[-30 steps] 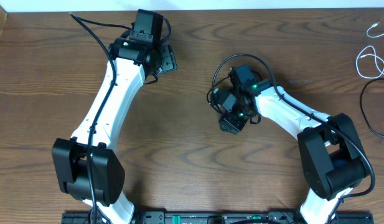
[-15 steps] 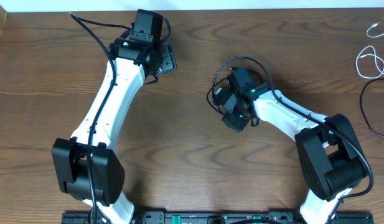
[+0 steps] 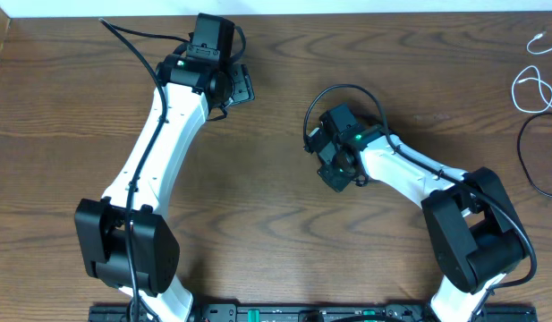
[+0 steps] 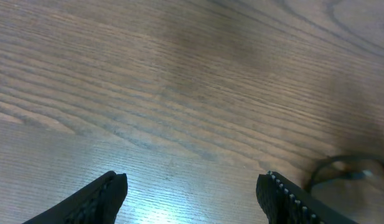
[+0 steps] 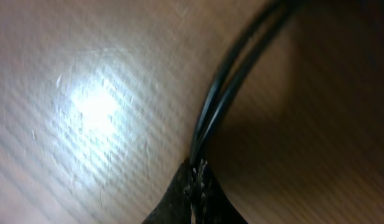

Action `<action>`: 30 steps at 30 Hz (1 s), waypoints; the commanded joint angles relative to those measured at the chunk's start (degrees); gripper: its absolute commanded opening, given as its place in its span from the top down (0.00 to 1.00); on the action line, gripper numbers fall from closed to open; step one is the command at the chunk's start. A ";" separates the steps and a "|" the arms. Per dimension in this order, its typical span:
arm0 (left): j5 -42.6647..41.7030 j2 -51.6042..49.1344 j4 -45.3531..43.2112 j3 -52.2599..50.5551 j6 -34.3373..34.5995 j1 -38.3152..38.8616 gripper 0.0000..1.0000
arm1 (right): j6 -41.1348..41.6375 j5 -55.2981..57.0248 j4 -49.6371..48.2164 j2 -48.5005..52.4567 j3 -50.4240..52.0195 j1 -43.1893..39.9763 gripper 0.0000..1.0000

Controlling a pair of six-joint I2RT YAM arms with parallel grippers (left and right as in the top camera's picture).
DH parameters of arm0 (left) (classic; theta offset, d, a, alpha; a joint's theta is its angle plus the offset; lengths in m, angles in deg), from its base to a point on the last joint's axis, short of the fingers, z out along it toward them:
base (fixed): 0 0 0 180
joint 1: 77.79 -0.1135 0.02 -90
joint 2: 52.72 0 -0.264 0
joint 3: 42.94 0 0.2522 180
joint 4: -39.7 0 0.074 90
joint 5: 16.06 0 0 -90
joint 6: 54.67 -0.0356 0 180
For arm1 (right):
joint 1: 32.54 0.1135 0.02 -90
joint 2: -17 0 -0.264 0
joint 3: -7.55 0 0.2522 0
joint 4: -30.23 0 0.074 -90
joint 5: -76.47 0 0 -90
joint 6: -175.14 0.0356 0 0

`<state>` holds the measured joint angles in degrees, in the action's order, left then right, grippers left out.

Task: Untangle cables
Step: 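Carry the black cable to the upper right edge with right gripper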

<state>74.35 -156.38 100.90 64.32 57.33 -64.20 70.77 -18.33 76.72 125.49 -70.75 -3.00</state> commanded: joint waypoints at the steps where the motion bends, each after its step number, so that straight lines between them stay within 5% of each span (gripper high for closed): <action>1: 1.14 -0.07 0.11 0.48 -0.96 -0.17 0.28 | 7.26 0.42 -0.55 1.14 1.33 -0.28 0.99; 23: 1.14 -0.07 0.11 0.48 -0.96 -0.17 0.24 | 16.94 -25.79 12.83 -14.91 -25.40 -27.98 0.99; 26: 1.14 -0.07 0.11 0.48 -0.96 -0.17 0.06 | 18.71 -25.57 13.38 -16.09 -30.93 -32.57 0.99; 30: 1.16 -0.07 0.11 0.48 -0.96 -0.17 0.03 | 19.34 -24.55 16.50 -16.24 -41.27 -38.05 0.99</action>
<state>74.35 -156.38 100.94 64.32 56.91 -64.20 88.06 -42.35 92.55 110.72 -106.13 -38.51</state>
